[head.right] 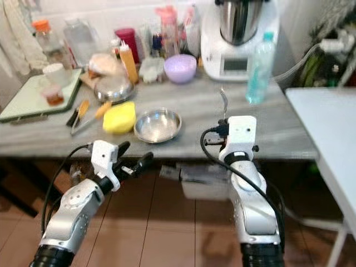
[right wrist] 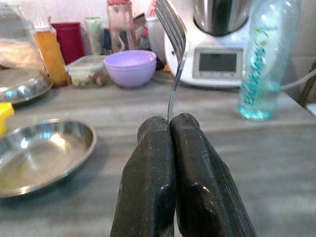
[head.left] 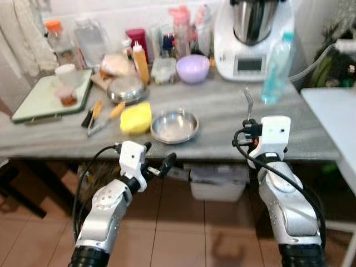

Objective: Setting the table

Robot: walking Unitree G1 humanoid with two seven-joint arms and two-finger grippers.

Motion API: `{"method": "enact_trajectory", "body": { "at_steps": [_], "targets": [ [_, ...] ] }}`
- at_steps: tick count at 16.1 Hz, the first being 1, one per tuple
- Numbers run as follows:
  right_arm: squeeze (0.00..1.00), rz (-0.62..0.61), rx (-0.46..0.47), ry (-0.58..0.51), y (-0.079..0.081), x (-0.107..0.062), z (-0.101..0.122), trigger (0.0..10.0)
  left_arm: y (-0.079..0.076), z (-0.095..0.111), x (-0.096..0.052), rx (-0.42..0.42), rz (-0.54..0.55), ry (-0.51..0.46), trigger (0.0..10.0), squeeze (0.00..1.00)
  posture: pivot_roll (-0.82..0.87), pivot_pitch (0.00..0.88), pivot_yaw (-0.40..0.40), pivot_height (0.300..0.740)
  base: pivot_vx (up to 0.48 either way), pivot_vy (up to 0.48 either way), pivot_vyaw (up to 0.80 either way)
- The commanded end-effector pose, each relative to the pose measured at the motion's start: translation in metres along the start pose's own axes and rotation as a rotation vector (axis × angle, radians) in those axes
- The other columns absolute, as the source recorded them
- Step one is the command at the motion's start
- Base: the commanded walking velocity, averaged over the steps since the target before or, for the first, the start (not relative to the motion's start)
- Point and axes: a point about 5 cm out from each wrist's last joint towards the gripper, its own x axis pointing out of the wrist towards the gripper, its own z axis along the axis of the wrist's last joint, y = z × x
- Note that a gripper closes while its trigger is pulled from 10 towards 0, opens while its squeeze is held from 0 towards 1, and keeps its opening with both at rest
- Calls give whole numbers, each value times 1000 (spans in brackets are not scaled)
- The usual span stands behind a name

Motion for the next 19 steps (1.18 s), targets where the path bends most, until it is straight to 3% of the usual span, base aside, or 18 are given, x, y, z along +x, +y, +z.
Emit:
{"method": "enact_trajectory", "body": {
  "at_steps": [1,6,12,16,19],
  "targets": [
    [0,26,11,-25,9,1,6,10000,8,2,-4,23,22,7,10000,0,-89,0,76,740,480,0,0],
    [0,23,12,-24,10,1,6,10000,7,2,-7,20,14,-1,10000,0,-87,0,78,740,437,0,0],
    [0,11,15,-26,7,1,6,10000,1,3,-16,8,-50,6,10000,0,-86,0,81,740,0,0,0],
    [0,-3,25,-16,3,-2,5,10000,1,4,-28,15,-74,16,10000,0,-88,0,85,740,0,0,0],
    [0,-42,76,-12,-7,-11,14,10000,-4,4,-46,11,-164,60,10000,0,-74,0,84,740,0,0,0]
  ]
}}
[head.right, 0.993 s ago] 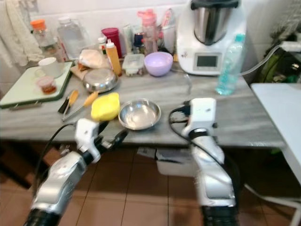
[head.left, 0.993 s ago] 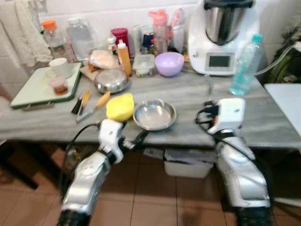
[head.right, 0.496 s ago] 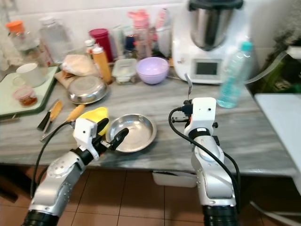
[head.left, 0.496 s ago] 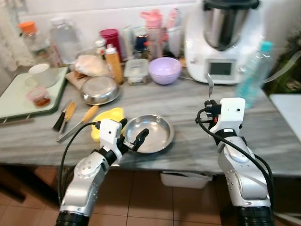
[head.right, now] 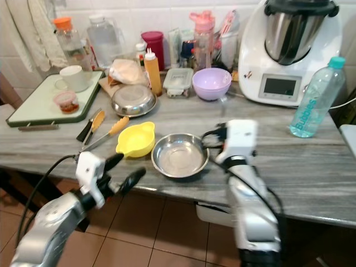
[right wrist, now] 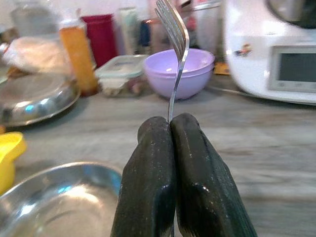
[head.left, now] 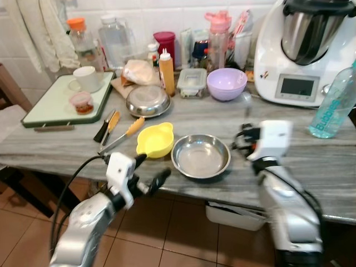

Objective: Setting the table

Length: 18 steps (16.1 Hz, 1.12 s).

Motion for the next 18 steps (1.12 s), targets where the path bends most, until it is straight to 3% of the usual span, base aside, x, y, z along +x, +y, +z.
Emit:
{"method": "enact_trajectory", "body": {
  "at_steps": [1,5,7,11,15,18],
  "targets": [
    [0,-11,24,-18,-3,-4,9,10000,-2,5,-2,17,-26,2,10000,0,-73,0,87,740,0,0,0],
    [0,-24,95,61,-19,-30,2,10000,0,4,-6,12,-36,25,10000,0,-92,0,98,740,0,0,0],
    [0,-27,131,175,-29,-45,-18,10000,-2,1,-5,-3,-101,49,10000,0,-107,0,105,740,0,0,0],
    [0,-8,166,264,-35,-39,-30,10000,-3,-4,-4,-2,-135,69,10000,0,-118,0,112,740,0,0,0],
    [0,10,286,338,-38,-35,-36,10000,-5,-7,-3,-8,-155,88,10000,0,-110,0,111,740,0,0,0],
    [0,85,355,396,-29,-31,-46,10000,-8,-6,-4,-3,-157,90,10000,0,-99,0,110,740,0,0,0]
  ]
}}
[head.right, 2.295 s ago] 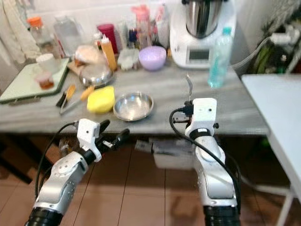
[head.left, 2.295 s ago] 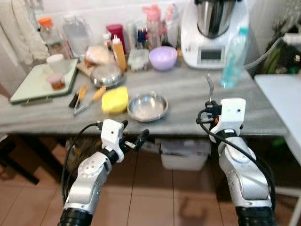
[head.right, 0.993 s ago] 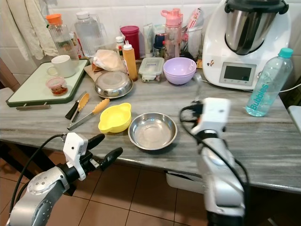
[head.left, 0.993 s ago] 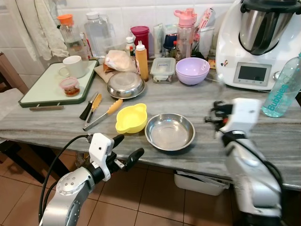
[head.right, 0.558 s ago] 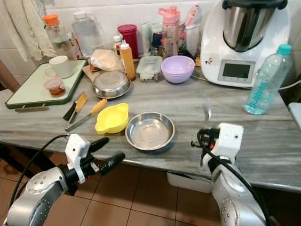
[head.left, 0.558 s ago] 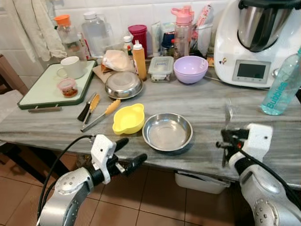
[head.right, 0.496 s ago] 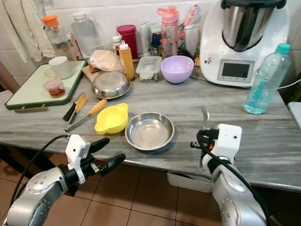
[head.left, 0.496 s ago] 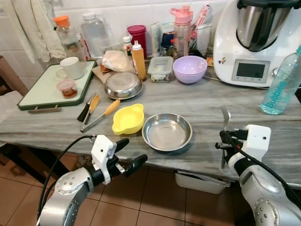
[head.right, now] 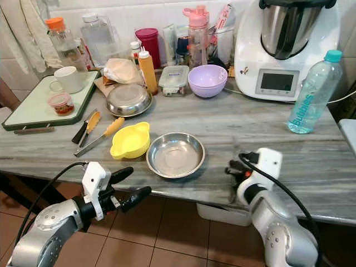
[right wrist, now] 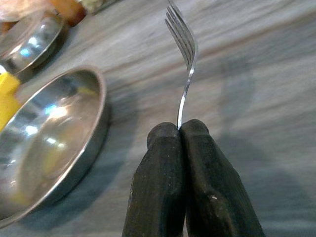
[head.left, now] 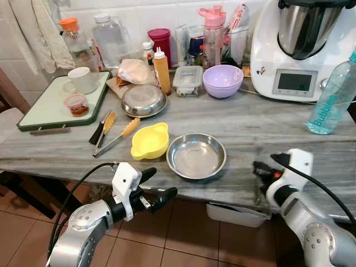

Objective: Setting the table

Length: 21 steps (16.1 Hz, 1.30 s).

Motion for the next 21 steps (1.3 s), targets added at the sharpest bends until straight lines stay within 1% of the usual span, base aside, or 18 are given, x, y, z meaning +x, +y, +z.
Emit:
{"method": "enact_trajectory", "body": {
  "at_steps": [1,2,4,6,8,9,11,13,14,15,16,17,21],
  "targets": [
    [0,65,28,9,11,4,1,10000,-1,5,-2,21,-3,4,10000,0,-98,0,111,740,0,0,0],
    [0,88,53,14,14,8,1,10000,-2,9,-2,27,-6,2,10000,0,-95,0,112,740,0,0,0],
    [0,100,92,23,15,13,1,10000,-3,12,-1,33,-7,3,10000,0,-91,0,113,740,0,0,0],
    [0,104,112,33,13,19,2,10000,-4,14,0,35,-5,6,10000,0,-90,0,114,740,0,0,0],
    [0,85,113,42,11,20,3,10000,-5,15,0,37,-5,10,10000,0,-85,0,113,740,0,0,0],
    [0,58,85,61,7,20,1,10000,-5,15,0,37,-2,13,10000,0,-85,0,113,740,0,0,0],
    [0,45,98,58,3,20,2,10000,-5,15,0,38,3,15,10000,0,-85,0,113,740,0,0,0],
    [0,-18,60,88,-8,21,1,10000,-6,15,0,34,1,18,10000,0,-87,0,114,740,0,0,0],
    [0,-24,56,91,-10,21,2,10000,-7,15,0,32,0,20,10000,0,-88,0,116,740,0,0,0],
    [698,-30,50,96,-12,22,3,10000,-7,15,1,31,-1,23,10000,0,-88,0,117,740,0,0,0],
    [937,-38,46,98,-13,22,4,10000,-7,15,1,30,-2,24,10000,0,-89,0,118,740,0,0,0],
    [1000,-31,39,105,-14,23,6,10000,-8,14,1,29,-3,28,10000,0,-89,0,118,740,0,0,0],
    [1000,-47,-54,118,-17,27,18,10000,-7,14,3,27,-4,34,10000,0,-90,0,118,740,0,0,0]
  ]
}}
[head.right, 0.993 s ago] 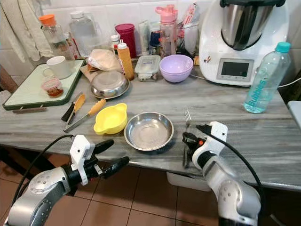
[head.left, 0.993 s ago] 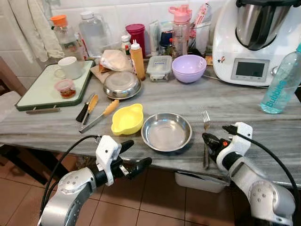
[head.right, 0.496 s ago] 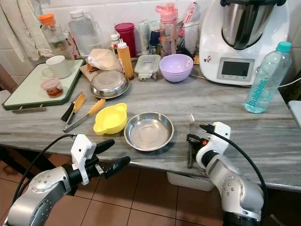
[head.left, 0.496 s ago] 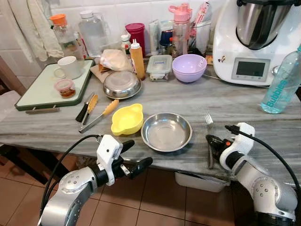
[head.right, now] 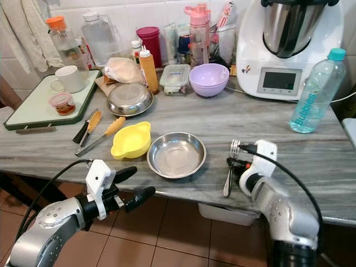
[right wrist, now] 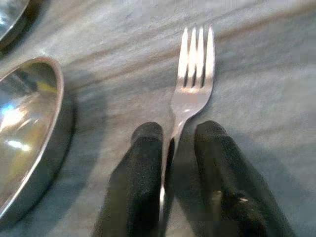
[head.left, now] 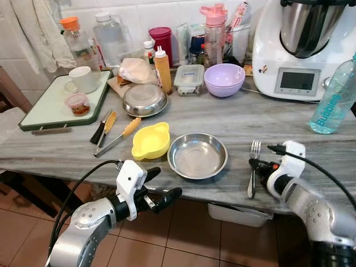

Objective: Setting the table

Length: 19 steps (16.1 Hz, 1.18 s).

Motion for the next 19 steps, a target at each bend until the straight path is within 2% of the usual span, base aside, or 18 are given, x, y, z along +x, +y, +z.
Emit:
{"method": "enact_trajectory", "body": {
  "at_steps": [1,4,8,9,10,11,19],
  "targets": [
    [1000,5,-69,-8,5,2,10,10000,2,3,-1,20,13,9,10000,0,-90,0,117,740,0,0,0],
    [1000,-2,-106,-36,10,1,22,10000,2,3,0,22,17,9,10000,0,-92,0,114,740,0,0,0],
    [1000,-11,-115,5,15,3,14,10000,0,4,3,25,15,4,10000,0,-91,0,109,740,0,0,0],
    [922,-17,-113,13,17,2,11,10000,0,5,3,26,16,3,10000,0,-91,0,108,740,0,0,0],
    [624,-29,-107,24,18,1,6,10000,1,6,3,28,19,3,10000,0,-91,0,107,740,0,0,0],
    [110,-37,-108,37,19,1,0,10000,1,6,3,28,20,3,10000,0,-90,0,106,740,0,0,0],
    [110,-37,-108,37,19,1,0,10000,1,6,3,28,20,3,10000,0,-90,0,106,740,0,0,0]
  ]
}}
